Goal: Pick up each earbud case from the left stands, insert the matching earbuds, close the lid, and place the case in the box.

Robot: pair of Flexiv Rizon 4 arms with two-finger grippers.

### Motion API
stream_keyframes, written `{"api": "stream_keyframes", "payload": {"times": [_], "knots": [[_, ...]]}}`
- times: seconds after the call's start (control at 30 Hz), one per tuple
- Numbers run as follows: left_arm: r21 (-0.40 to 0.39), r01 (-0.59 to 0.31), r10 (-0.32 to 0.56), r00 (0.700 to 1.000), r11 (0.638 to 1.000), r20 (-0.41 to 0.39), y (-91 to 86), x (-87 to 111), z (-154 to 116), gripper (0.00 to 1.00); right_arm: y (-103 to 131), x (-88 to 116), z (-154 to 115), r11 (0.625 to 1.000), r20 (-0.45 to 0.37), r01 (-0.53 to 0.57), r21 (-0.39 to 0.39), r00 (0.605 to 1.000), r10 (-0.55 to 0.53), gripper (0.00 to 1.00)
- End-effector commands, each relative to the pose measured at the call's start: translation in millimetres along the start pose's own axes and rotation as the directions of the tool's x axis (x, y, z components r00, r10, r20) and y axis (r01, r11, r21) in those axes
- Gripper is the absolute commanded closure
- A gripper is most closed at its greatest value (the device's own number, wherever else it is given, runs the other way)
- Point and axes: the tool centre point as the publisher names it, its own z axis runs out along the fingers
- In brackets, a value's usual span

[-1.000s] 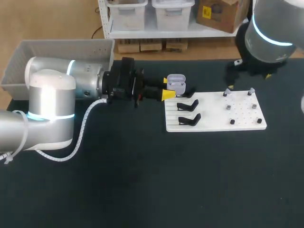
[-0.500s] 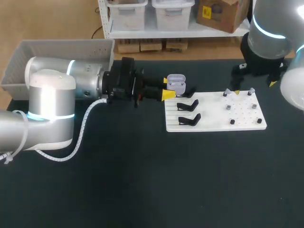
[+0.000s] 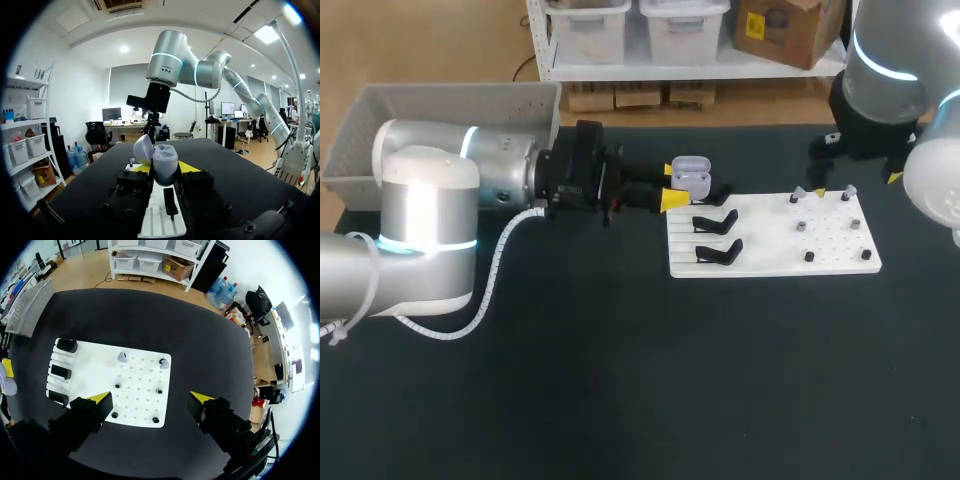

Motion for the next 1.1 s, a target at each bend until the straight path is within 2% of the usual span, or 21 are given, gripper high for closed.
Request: {"api": "stream_keyframes", "payload": {"times": [0.03, 0.3, 0.5, 0.63, 0.77, 0.93, 1.03, 1.07, 1.1], "knots": [[-0.002, -0.003, 0.003, 1.0, 1.0, 0.003, -0.4, 1.0, -0.1, 1.0, -0.5, 1.8, -0.2, 1.0, 0.005, -0.001, 0.001, 1.0, 0.001, 0.0], [-0.002, -0.003, 0.003, 1.0, 1.0, 0.003, -0.4, 1.0, -0.1, 1.0, -0.5, 1.8, -0.2, 1.0, 0.005, -0.001, 0.001, 1.0, 0.001, 0.0], [-0.002, -0.003, 0.003, 1.0, 1.0, 0.003, -0.4, 1.0, -0.1, 1.0, -10.5, -9.4, 15.0, 0.998, -0.012, 0.048, 0.037, 0.999, -0.048, 0.0], [-0.002, -0.003, 0.003, 1.0, 1.0, 0.003, -0.4, 1.0, -0.1, 1.0, -13.5, -15.7, 21.8, 0.995, -0.023, 0.102, 0.02, 0.995, -0.101, 0.0], [-0.002, -0.003, 0.003, 1.0, 1.0, 0.003, -0.4, 1.0, -0.1, 1.0, -14.9, -20.2, 31.3, 0.988, -0.036, 0.152, -0.035, 0.987, -0.154, 0.0], [-0.002, -0.003, 0.003, 1.0, 1.0, 0.003, -0.4, 1.0, -0.1, 1.0, -13.8, -23.9, 42.4, 0.98, -0.058, 0.197, -0.029, 0.978, -0.198, 0.0], [-0.002, -0.003, 0.003, 1.0, 1.0, 0.003, -0.4, 1.0, -0.1, 1.0, -16.6, -23.3, 51.4, 0.976, -0.069, 0.211, -0.051, 0.974, -0.214, 0.0], [-0.002, -0.003, 0.003, 1.0, 1.0, 0.003, -0.4, 1.0, -0.1, 1.0, -17.5, -23.1, 53.5, 0.975, -0.071, 0.213, -0.057, 0.974, -0.217, 0.15], [-0.002, -0.003, 0.003, 1.0, 1.0, 0.003, -0.4, 1.0, -0.1, 1.0, -17.7, -23.2, 54.8, 0.975, -0.073, 0.214, -0.058, 0.973, -0.218, 0.24]]}}
